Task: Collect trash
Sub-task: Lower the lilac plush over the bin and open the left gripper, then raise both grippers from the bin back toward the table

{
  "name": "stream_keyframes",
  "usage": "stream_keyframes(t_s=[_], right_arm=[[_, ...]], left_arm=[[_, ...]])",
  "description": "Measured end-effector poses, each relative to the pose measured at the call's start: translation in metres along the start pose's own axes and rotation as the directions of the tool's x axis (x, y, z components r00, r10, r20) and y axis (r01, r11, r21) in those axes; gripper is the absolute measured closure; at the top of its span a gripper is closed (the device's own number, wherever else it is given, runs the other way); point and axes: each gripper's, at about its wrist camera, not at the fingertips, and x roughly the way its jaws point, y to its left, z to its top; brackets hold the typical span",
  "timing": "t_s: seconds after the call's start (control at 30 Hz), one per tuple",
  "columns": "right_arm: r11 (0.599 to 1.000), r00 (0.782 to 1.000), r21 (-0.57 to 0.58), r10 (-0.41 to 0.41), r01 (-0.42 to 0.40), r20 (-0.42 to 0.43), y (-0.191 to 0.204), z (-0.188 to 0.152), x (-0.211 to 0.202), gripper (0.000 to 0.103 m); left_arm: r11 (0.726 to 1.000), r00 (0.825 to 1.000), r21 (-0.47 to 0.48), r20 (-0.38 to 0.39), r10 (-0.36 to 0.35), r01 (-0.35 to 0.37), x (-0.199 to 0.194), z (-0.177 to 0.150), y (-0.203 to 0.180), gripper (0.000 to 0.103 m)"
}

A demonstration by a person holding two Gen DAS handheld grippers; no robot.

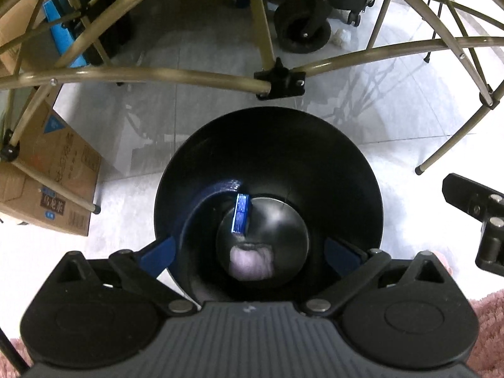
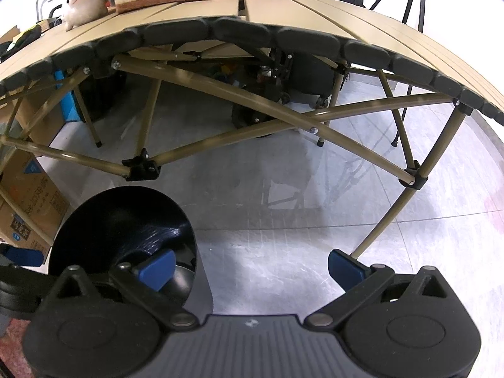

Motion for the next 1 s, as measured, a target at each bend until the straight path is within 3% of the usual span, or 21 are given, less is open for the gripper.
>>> stream_keyframes(t_s=[0.37,0.63,0.77,1.0], right_arm=[[1.0,1.0,-0.002,0.002,-0.002,0.003,0.001,0.0,-0.001,0.0],[1.0,1.0,-0.018,0.021,-0.021,0.022,0.006,0.001,-0.008,0.0],[0.999,0.998,-0.029,0.04,-0.039,0.039,0.008,-0.001,-0.016,0.0],[0.996,0.992,-0.034,0.08,-0.077,0.099,0.007,-0.003,-0.041,0.0]], left_arm=[[1.0,1.0,0.002,-0.029,-0.012,0.012,-0.006,-0.005,0.002,0.0],[0.997,0.998,-0.053,-0.012,-0.06,0.059,-0.028,-0.015,0.02,0.0],[0.992,0.996,-0.091,0.024,-0.086,0.088,-0.045,-0.02,0.034,0.0],[0.99,0.989,-0.128,0.144,-0.041,0.06,-0.078,-0.027,0.052,0.0]])
